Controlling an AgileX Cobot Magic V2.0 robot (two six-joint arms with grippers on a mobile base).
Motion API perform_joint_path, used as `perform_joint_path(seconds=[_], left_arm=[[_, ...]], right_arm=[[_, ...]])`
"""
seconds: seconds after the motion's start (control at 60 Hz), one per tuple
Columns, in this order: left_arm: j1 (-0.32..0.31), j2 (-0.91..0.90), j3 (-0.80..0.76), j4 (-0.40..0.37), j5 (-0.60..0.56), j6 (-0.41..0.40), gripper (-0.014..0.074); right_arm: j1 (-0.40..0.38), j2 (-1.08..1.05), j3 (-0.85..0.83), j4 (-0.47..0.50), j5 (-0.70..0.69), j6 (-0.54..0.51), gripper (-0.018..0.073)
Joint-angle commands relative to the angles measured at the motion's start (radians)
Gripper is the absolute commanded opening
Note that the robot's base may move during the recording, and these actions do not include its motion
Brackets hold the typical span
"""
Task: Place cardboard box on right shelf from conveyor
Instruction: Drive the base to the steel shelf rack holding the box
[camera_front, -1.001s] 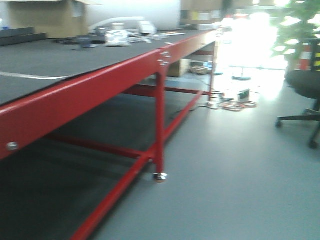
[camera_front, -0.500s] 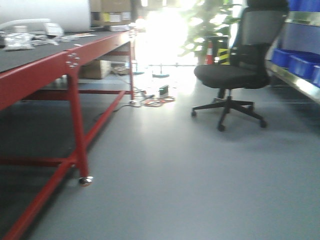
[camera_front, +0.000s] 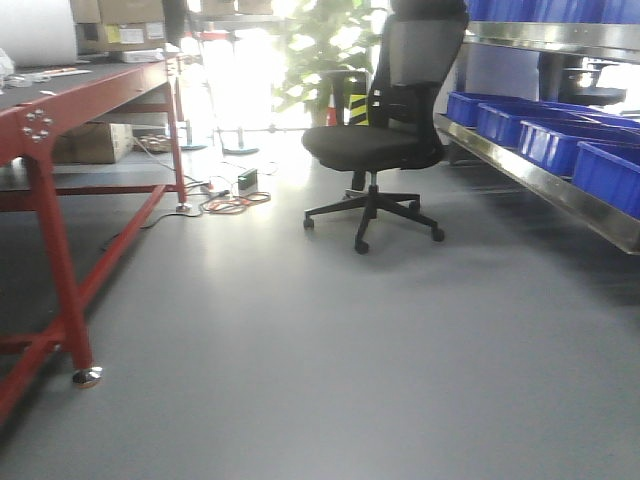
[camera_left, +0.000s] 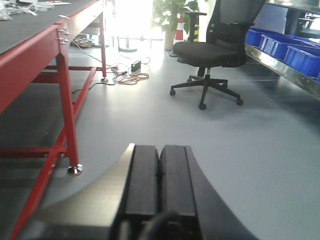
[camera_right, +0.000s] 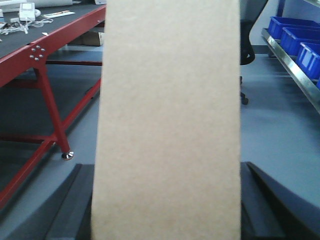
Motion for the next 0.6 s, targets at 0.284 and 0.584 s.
perform_joint_path(seconds=[0.284,0.584], left_arm=[[-0.008,-0.015,0.009,-0.006,-0.086,0.000,-0.0116],[-0.008,-0.015,0.009,-0.006,-0.086,0.000,-0.0116]], right_arm=[[-0.004,0.012,-0.029,-0.007,-0.100,-0.010,0.0246],[-0.004,0.012,-0.029,-0.007,-0.100,-0.010,0.0246]])
